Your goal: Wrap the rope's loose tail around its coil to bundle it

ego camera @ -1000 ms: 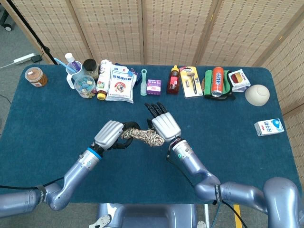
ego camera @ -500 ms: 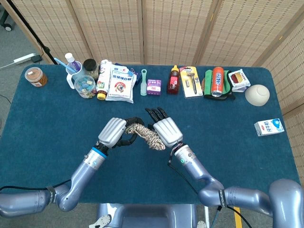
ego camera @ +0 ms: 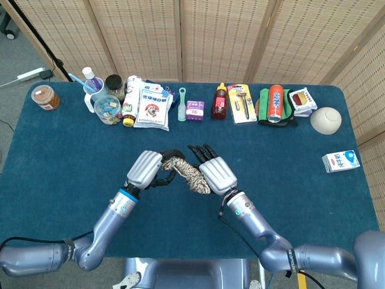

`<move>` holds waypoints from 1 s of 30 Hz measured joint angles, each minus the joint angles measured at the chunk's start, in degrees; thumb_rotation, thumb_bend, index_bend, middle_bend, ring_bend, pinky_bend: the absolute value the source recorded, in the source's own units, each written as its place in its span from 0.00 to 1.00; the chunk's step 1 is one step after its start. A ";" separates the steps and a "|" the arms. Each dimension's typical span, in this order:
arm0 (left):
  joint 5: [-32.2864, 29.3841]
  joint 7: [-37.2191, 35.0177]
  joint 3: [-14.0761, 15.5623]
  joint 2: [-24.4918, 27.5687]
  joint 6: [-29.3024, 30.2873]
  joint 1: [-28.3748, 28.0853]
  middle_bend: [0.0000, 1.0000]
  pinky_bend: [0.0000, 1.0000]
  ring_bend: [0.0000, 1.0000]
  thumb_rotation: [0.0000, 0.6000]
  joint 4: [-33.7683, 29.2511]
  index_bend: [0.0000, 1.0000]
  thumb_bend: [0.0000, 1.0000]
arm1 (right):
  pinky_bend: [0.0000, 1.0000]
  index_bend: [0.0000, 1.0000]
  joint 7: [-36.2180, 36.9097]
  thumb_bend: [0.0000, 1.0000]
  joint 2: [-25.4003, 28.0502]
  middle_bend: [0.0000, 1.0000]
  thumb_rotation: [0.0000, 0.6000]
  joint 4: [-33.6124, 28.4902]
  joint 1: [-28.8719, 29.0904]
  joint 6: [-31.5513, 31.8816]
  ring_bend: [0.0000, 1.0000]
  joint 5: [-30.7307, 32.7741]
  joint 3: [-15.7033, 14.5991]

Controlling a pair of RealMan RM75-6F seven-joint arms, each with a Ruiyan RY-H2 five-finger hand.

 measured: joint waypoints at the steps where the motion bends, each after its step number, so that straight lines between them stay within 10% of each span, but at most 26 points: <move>1: 0.10 -0.04 0.05 0.16 0.07 0.11 0.51 0.73 0.59 1.00 -0.28 0.63 0.67 | 0.00 0.24 0.20 0.46 0.16 0.00 1.00 -0.01 -0.06 -0.10 0.00 0.07 -0.02; 7: 0.37 -0.51 0.30 0.77 0.25 0.62 0.51 0.73 0.59 1.00 -1.42 0.64 0.67 | 0.00 0.02 1.07 0.19 0.87 0.00 1.00 -0.01 -0.36 -0.35 0.00 0.26 -0.06; 13: 0.88 -1.57 0.73 1.28 0.68 1.43 0.52 0.73 0.59 1.00 -2.64 0.65 0.67 | 0.00 0.00 0.26 0.02 2.00 0.00 1.00 -0.98 -0.66 -0.17 0.00 1.11 0.04; 30: 2.15 -10.22 0.94 7.33 3.64 6.70 0.52 0.73 0.59 1.00 -6.74 0.65 0.67 | 0.00 0.00 3.76 0.00 10.34 0.00 1.00 2.19 -5.00 2.34 0.00 -0.72 -1.77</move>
